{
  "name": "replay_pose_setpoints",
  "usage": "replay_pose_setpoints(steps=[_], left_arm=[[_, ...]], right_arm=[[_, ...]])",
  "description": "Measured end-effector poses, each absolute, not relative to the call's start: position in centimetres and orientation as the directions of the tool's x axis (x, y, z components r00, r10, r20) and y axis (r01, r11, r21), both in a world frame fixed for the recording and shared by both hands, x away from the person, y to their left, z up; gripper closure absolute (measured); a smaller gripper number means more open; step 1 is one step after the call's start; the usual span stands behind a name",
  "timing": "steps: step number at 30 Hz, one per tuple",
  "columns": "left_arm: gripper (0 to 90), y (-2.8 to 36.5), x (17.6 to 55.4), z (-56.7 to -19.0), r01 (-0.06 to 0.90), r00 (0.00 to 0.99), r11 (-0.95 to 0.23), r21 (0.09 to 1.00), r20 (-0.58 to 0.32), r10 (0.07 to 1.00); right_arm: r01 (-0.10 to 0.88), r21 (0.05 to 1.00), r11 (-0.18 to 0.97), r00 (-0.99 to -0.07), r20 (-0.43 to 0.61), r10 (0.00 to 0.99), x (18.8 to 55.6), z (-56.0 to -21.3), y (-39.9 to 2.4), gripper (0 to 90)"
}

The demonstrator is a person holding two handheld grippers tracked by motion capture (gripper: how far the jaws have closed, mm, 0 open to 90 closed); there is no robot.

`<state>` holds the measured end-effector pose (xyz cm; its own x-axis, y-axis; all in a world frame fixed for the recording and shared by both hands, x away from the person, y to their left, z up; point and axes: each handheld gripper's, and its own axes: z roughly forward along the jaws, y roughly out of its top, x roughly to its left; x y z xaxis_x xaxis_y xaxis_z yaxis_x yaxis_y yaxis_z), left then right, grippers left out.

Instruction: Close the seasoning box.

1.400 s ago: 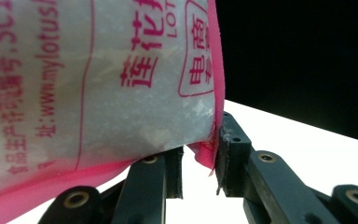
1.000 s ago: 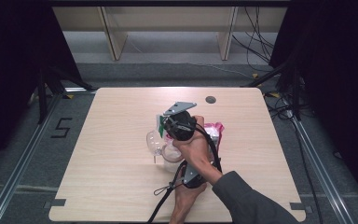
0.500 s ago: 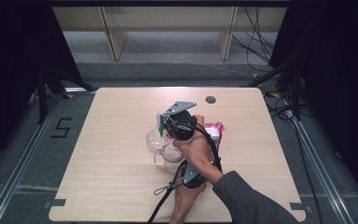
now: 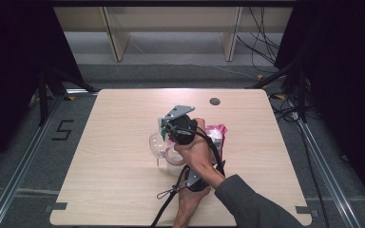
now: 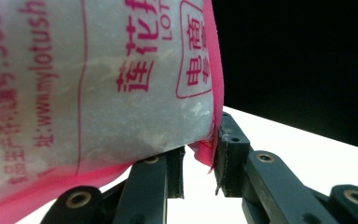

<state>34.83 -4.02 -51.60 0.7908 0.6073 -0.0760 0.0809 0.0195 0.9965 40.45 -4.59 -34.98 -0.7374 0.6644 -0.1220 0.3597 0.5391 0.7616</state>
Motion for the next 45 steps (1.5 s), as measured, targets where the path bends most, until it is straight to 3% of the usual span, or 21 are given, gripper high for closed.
replay_pose_setpoints(steps=[45], left_arm=[[75.0, -4.13, 34.7, -51.45, 0.09, 0.784, 0.071, 0.993, -0.115, 0.61]], right_arm=[[0.358, 0.744, 0.565, -0.736, -0.147, 0.661, 41.06, -35.19, -3.99, 90.0]])
